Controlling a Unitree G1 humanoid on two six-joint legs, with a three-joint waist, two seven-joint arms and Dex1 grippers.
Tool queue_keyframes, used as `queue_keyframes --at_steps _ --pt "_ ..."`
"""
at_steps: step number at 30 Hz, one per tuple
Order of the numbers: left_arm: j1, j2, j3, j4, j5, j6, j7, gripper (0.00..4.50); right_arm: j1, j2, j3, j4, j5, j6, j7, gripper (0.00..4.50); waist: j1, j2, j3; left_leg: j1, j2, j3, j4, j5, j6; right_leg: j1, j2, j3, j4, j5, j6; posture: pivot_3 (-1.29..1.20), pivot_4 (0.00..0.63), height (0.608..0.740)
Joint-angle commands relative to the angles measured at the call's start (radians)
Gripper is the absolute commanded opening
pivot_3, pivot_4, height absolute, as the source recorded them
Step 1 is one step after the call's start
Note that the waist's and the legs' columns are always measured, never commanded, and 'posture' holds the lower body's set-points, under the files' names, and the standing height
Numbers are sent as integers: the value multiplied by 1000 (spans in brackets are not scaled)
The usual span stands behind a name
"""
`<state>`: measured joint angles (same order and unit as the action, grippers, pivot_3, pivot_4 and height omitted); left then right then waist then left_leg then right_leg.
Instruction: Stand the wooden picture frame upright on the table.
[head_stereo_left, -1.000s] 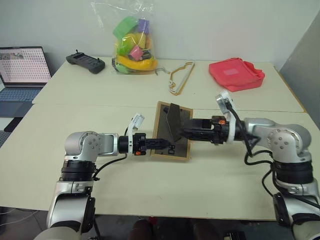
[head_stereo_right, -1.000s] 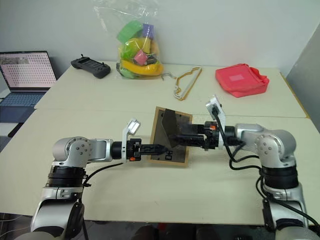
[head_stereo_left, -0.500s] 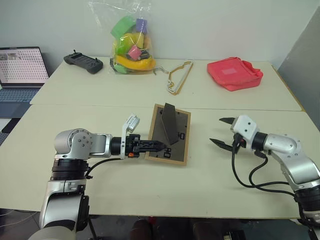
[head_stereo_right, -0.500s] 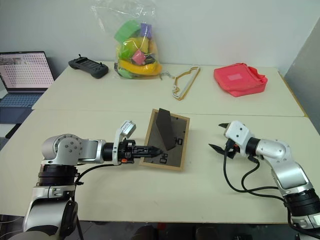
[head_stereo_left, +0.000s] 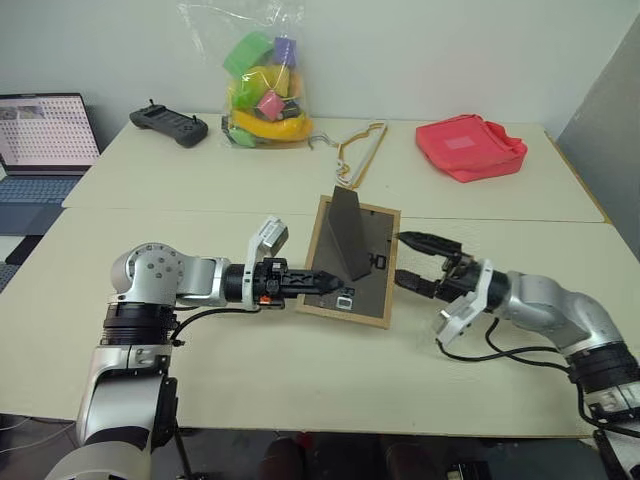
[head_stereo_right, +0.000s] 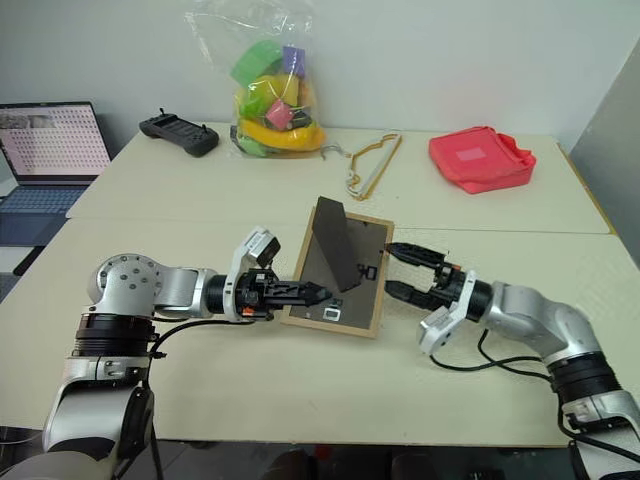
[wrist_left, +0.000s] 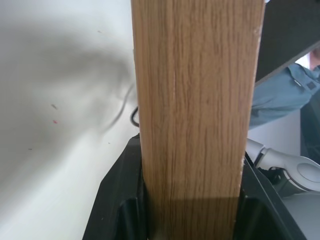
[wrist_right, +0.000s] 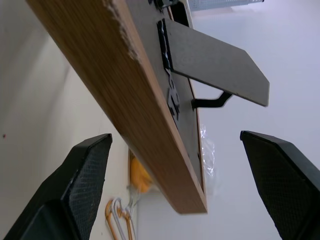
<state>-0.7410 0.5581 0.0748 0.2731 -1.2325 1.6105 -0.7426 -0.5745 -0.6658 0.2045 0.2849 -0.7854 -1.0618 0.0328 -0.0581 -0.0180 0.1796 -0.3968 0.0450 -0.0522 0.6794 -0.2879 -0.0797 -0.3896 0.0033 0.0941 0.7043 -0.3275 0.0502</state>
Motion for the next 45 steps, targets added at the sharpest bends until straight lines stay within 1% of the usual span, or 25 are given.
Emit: queue_keyframes --at_steps 1,5,7,9,10,14,16,17,20,21,24,26,28,29,30,32,34,35,37,39,40,41,43,45 --pt "-4 15 -5 -31 -133 4 44 1304 -73 11 15 51 -63 22 -71 4359 0 0 0 1 0 0 0 0 0 0 0 1 2 0 0 0 150 740" --pt "18 15 -7 -40 -190 4 104 1304 -109 12 19 83 -59 20 -116 4359 -1 0 0 3 0 0 0 2 -1 0 1 0 5 0 0 0 150 740" --pt "25 8 3 -43 -200 4 133 1304 -114 1 31 88 -41 -2 -105 4359 -2 0 0 3 -1 1 0 2 -1 0 1 0 7 0 0 0 150 740" --pt "28 -1 15 -40 -217 4 161 1304 -105 -7 29 78 -33 -18 -115 3992 -2 0 0 4 -1 1 0 2 -1 0 1 1 8 0 0 0 150 740" --pt "29 -1 17 -40 -227 4 171 1304 -102 -10 28 72 -31 -25 -120 3956 -2 0 0 4 -1 1 0 2 0 0 1 1 8 0 0 0 150 740" --pt "33 0 22 -36 -256 4 201 1304 -97 -19 25 61 -14 -58 -127 3021 -3 0 0 4 -1 0 0 3 0 0 1 1 9 0 0 0 150 740" --pt "29 -4 27 -27 -263 4 213 1304 -100 -22 25 66 -23 -61 -132 2375 -4 0 0 4 -1 1 0 3 0 0 1 1 9 0 0 0 150 740" --pt "27 -7 30 -26 -263 4 218 1304 -103 -23 25 74 -23 -63 -134 2311 -5 0 0 4 -1 1 0 3 0 0 1 1 9 0 0 0 150 740" --pt "30 -23 39 -33 -250 3 236 1304 -111 -29 17 85 -33 -73 -152 1659 -6 0 0 4 -1 0 0 3 0 1 1 1 9 0 0 0 150 740" --pt "37 -27 41 -41 -244 -1 242 1304 -112 -33 16 88 -30 -77 -153 1561 -5 0 0 4 -2 0 0 3 0 1 0 1 9 0 0 0 150 740" --pt "54 -34 49 -71 -221 -23 257 1304 -114 -41 17 94 -17 -84 -153 1549 -7 0 0 5 -2 1 0 3 0 1 0 1 9 0 0 0 150 740" --pt "56 -41 86 -47 -219 -57 277 1996 -116 -46 23 108 11 -90 -132 1548 -8 0 0 5 -2 1 0 4 0 1 0 1 9 0 0 0 150 740" --pt "41 -35 119 -8 -198 -84 294 2303 -119 -49 30 124 44 -91 -108 1443 -8 0 0 5 -1 1 0 4 0 1 0 1 10 0 0 0 150 740" --pt "36 -33 128 0 -187 -90 299 2604 -120 -49 32 130 55 -91 -101 1330 -8 0 0 5 -1 1 0 4 0 1 0 1 10 0 0 0 150 740" --pt "18 -13 154 34 -169 -111 301 2711 -120 -49 35 137 102 -81 -72 1329 -9 -1 0 6 -1 1 0 4 0 1 0 2 10 0 0 0 150 740" --pt "-3 34 191 61 -130 -143 285 3131 -117 -50 48 148 193 -54 1 1329 -10 -1 1 6 -2 1 0 4 0 1 0 1 10 0 0 0 150 740" --pt "-15 79 230 66 -115 -156 278 3591 -108 -43 57 158 309 4 90 1329 -18 -2 1 6 -1 1 0 4 0 1 1 1 10 0 0 0 150 740" --pt "-15 97 242 58 -109 -158 273 3668 -106 -39 63 162 363 30 135 1329 -23 -2 1 6 -1 1 0 4 0 1 0 1 10 0 0 0 150 740" --pt "45 164 199 -91 -26 -206 232 4152 -89 -9 84 148 601 180 325 1328 -28 -3 2 5 -1 0 -1 4 0 1 0 1 9 0 0 0 150 740" --pt "125 226 151 -278 53 -279 181 4480 -66 28 86 94 825 388 516 1328 -30 -3 2 6 0 0 -1 4 0 2 -1 1 8 0 0 0 150 740" --pt "162 246 152 -353 70 -303 166 4500 -61 46 87 55 929 540 619 1328 -31 -3 2 6 1 -1 -2 4 0 3 -2 1 8 0 0 0 150 740" --pt "190 259 155 -404 80 -320 156 4500 -56 57 84 24 996 647 686 1328 -30 -3 2 6 2 -1 -2 4 -1 2 -3 1 8 0 0 0 150 740" --pt "293 317 119 -571 201 -449 114 4500 -74 87 77 -7 1095 877 785 1328 -25 -3 3 5 2 -3 -2 4 -1 2 -4 -1 8 0 0 0 150 740" --pt "374 337 108 -691 307 -580 95 4500 -95 120 43 -36 1215 1111 845 1328 -23 -2 4 5 1 -3 -2 4 -1 2 -4 0 8 0 0 0 150 740"
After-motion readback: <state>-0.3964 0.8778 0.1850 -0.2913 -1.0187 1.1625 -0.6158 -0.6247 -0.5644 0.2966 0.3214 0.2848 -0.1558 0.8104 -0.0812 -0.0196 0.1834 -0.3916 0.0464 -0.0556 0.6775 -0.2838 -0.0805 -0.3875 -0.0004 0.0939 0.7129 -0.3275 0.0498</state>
